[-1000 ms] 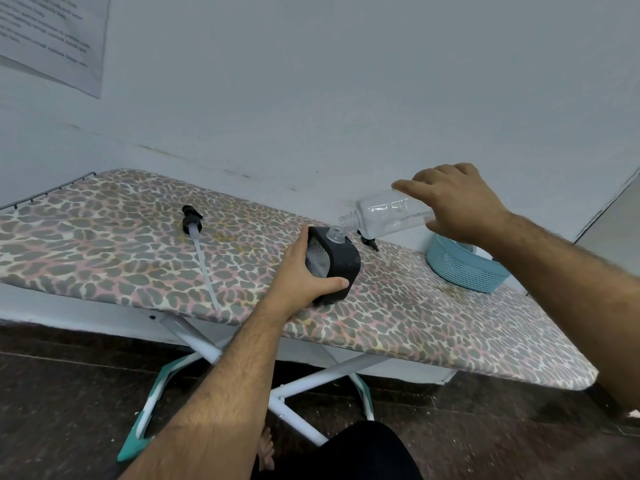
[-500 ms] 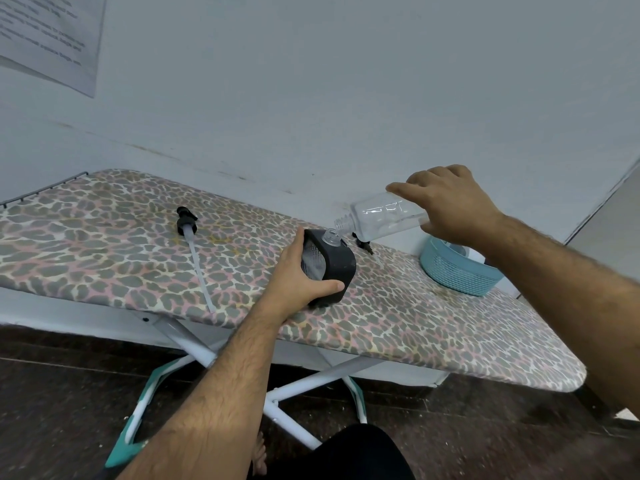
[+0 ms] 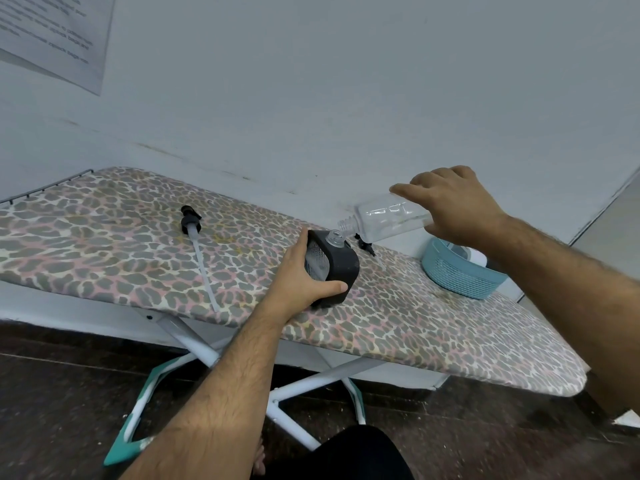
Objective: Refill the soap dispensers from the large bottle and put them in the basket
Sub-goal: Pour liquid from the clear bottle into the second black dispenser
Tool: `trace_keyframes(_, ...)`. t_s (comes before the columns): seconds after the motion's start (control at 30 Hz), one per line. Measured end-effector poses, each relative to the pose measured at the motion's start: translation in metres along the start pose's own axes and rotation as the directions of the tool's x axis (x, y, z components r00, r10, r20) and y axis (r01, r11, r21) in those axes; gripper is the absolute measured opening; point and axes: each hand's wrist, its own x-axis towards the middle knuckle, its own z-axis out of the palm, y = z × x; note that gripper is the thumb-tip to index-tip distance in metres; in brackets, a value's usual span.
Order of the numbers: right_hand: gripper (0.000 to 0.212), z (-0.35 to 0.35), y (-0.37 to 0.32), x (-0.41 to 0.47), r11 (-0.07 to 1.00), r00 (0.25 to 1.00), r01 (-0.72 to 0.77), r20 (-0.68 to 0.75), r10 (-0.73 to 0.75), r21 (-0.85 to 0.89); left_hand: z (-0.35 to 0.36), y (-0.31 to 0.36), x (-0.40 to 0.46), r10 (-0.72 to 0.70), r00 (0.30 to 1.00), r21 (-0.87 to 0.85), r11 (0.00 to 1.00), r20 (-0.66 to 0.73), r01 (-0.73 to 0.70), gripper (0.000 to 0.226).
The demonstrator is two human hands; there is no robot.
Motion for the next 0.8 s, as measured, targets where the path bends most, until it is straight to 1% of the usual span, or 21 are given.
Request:
trace_keyframes(0.43, 0.075, -0.006, -0.002, 0.003, 0.999, 1.000, 0.007, -0.005, -0.007, -0.041, 0.000, 0.002, -0.002, -0.003, 1.000, 0.012, 1.000, -0.002, 0.003, 0.132)
trace_keyframes(0.8, 0.075, -0.011, -0.003, 0.005, 1.000, 1.000, 0.012, -0.010, -0.012, -0.028, -0.002, 0.005, -0.003, -0.007, 1.000, 0.026, 1.000, 0.001, 0.007, 0.130)
